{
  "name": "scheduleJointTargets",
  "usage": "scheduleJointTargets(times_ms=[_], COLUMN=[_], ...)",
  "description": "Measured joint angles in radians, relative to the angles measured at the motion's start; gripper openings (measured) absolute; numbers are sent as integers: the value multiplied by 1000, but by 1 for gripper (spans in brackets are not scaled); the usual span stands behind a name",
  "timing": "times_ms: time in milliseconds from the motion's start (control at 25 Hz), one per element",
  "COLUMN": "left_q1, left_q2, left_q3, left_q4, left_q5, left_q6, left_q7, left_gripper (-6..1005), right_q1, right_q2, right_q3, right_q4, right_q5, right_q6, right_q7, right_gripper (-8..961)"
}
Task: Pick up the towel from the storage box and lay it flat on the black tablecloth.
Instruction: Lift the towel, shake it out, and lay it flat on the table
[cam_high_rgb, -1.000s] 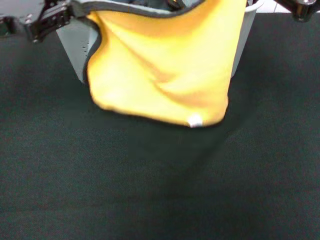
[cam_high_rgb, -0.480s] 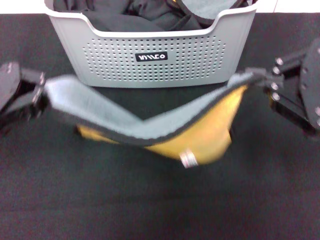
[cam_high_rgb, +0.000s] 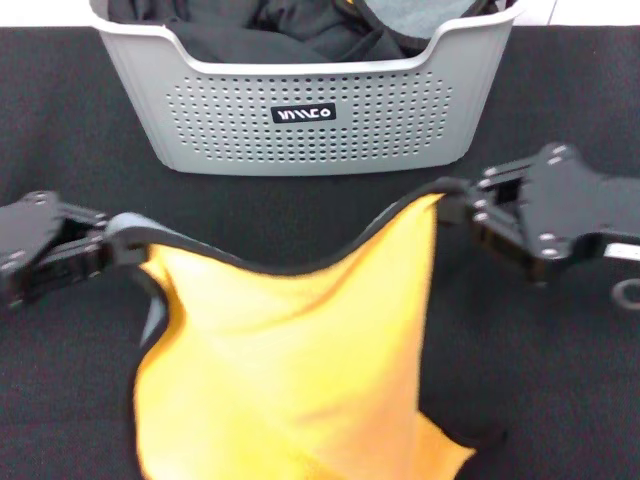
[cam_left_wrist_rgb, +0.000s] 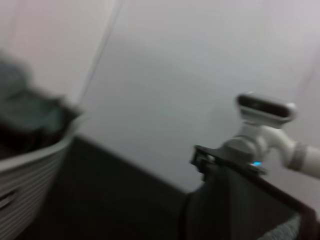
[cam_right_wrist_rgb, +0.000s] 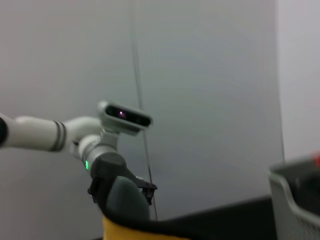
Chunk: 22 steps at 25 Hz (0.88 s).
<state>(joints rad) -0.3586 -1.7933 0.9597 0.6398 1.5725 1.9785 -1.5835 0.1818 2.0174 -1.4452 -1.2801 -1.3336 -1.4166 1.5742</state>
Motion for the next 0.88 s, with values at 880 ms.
scheduleJointTargets(times_ms=[880], left_q1=[-167], left_q2=[-59], left_q3=[-174], left_q4=[-38], left_q5=[429], left_q6=[-523], left_q7=[-226], left_gripper=[100], right_q1=[363], right_q2=[-5], right_q3=[139], right_q4=[572], right_q5=[-53], right_q6=[194], right_q7=[-235], right_gripper=[0])
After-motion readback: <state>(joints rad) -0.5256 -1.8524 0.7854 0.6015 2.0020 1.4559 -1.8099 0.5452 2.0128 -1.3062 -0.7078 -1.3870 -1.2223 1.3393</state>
